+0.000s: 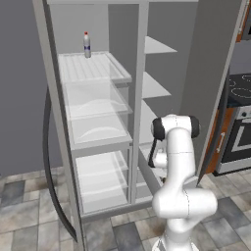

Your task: Take the pear and kiwi from the fridge shelf and place them in the freezer drawer to begin freezing them.

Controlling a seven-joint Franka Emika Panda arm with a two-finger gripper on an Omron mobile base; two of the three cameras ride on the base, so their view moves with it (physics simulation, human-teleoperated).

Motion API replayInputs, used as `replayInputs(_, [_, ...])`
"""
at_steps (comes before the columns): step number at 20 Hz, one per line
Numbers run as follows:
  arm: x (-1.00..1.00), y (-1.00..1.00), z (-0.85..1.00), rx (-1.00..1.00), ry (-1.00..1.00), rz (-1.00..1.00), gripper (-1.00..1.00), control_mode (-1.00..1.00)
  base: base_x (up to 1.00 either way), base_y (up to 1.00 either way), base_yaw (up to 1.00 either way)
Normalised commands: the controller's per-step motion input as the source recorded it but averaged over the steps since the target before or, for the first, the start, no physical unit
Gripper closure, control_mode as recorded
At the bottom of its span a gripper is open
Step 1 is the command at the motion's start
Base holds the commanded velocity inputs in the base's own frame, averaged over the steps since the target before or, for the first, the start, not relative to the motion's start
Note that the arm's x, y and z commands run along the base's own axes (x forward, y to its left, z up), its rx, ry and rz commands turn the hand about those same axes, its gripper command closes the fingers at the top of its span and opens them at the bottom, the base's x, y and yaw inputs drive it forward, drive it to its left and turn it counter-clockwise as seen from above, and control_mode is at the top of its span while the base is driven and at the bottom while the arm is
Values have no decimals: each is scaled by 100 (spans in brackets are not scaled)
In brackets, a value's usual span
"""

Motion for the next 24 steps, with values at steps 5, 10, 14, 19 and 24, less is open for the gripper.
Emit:
replayInputs(5, [-19,1,-33,0,-8,0,-100,-100,0,0,0])
replayInputs(10, [-10,0,-10,0,-11,0,-100,-100,0,0,0])
replayInputs(14, [-12,0,0,0,-16,0,-100,-100,0,0,0])
replayInputs(19, [-10,0,3,0,-18,0,-100,-100,0,0,0])
replayInputs(24, [-4,0,21,0,-22,0,-100,-100,0,0,0])
